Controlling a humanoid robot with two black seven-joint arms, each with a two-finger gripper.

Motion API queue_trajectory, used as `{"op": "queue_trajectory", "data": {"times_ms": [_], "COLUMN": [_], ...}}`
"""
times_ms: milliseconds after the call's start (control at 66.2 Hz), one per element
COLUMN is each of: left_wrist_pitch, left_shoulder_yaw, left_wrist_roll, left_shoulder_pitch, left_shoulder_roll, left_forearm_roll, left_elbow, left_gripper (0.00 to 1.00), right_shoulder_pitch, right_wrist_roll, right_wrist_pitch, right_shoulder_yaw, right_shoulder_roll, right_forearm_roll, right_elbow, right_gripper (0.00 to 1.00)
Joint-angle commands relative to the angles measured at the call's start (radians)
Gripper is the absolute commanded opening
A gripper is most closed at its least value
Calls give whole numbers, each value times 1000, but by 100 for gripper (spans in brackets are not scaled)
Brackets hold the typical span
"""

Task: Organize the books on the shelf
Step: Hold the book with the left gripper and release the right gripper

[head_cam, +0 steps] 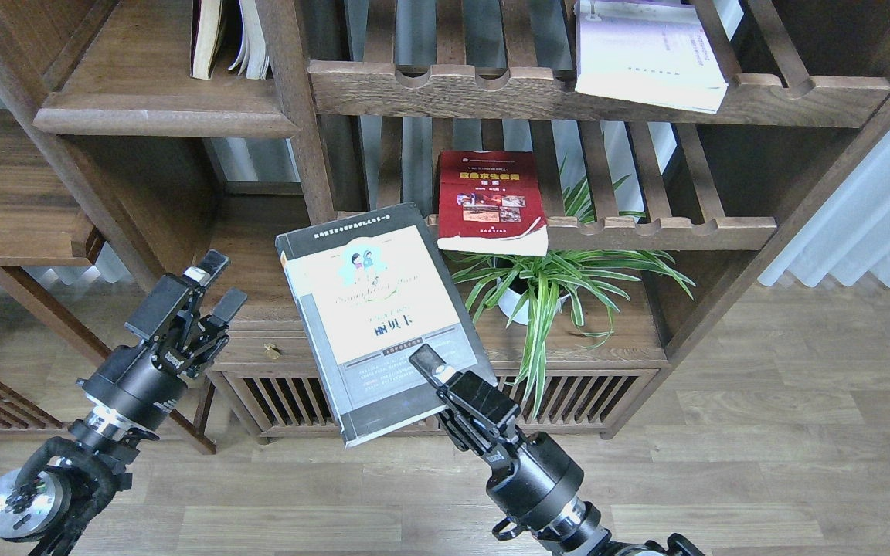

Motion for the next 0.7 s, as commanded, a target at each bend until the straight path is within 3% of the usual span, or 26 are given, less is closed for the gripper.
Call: {"op": "queue_trajectory", "data": {"times_ms": [0, 257, 680], "left_wrist_pitch": [0, 0, 0], "left_shoulder_yaw": [69, 162, 233], "left_wrist_roll": [34, 34, 29], "left_shoulder_pitch": [-1, 6, 6], "left_shoulder_roll": [56, 70, -25], "left_forearm_roll": [-17, -37, -27], "left_elbow": [-4, -6, -1], "left_gripper": [100, 100, 100], "right_shoulder_pitch": [0, 3, 0], "right_wrist_roll": [-18, -31, -33], "right_wrist_pitch": [1, 1, 3], "right_shoulder_yaw": [-2, -3, -26], "right_shoulder_roll": [0, 0, 0], "right_forearm_roll": [-5, -5, -40], "right_elbow": [-8, -25, -37], "right_gripper": [9, 10, 10]}}
